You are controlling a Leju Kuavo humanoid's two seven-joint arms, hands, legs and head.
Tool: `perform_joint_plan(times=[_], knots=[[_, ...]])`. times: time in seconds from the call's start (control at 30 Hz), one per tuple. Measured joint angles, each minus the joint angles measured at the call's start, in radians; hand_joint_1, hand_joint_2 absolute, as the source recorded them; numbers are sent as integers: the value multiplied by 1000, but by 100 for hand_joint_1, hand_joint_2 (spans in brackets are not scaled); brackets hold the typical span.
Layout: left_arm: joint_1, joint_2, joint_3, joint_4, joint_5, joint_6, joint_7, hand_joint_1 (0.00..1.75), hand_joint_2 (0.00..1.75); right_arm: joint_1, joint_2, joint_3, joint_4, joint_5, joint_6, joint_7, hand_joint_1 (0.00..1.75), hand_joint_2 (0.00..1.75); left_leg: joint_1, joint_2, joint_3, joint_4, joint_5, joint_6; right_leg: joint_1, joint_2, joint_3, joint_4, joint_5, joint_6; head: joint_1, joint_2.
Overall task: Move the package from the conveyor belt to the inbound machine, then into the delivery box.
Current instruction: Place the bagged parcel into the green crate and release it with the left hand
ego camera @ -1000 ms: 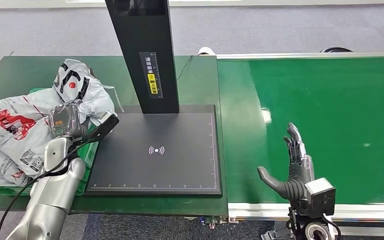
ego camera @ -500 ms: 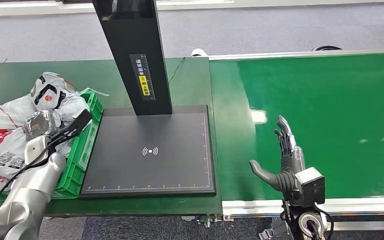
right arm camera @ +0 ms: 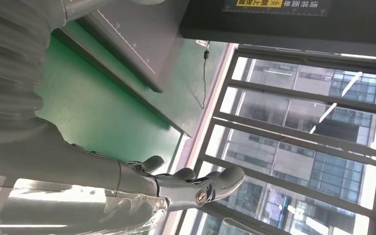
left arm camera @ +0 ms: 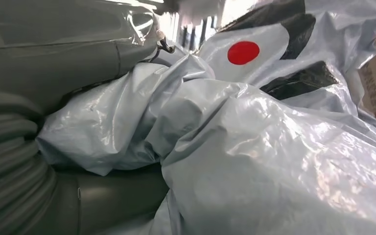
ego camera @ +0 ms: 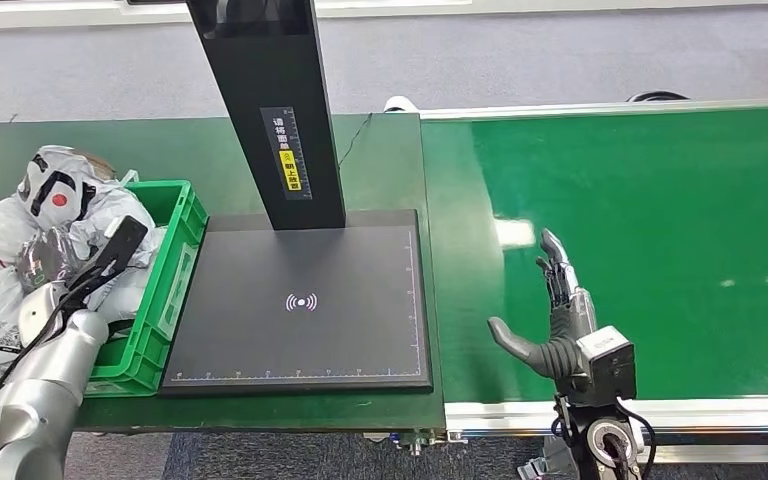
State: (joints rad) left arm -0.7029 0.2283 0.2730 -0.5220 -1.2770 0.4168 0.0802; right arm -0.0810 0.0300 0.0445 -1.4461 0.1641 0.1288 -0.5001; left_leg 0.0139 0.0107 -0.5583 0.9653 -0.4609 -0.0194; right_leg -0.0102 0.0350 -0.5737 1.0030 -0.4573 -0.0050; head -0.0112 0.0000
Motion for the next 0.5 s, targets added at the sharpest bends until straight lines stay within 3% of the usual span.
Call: perform_joint_plan(times=[0.2, 0.37, 0.5], knots=[[-22, -2, -4, 20, -21, -120, 16, 175, 175, -13, 0, 5, 21, 0, -2, -1, 0, 175, 0, -1, 1, 0, 0, 0, 0, -1, 2, 0, 0, 0, 0, 0], [-55, 0, -44, 47, -71, -310, 57, 175, 175, -44, 0, 10, 52, 1, -2, -1, 0, 175, 0, -5, 6, -1, 0, -1, 0, -4, 8, 0, -1, 0, 0, 0], [-77, 0, -74, 66, -77, -408, 57, 167, 175, -56, 0, 13, 70, 5, -2, -1, 0, 175, 0, -7, 10, -1, 0, -1, -1, -6, 13, 0, -3, -1, 0, 0]])
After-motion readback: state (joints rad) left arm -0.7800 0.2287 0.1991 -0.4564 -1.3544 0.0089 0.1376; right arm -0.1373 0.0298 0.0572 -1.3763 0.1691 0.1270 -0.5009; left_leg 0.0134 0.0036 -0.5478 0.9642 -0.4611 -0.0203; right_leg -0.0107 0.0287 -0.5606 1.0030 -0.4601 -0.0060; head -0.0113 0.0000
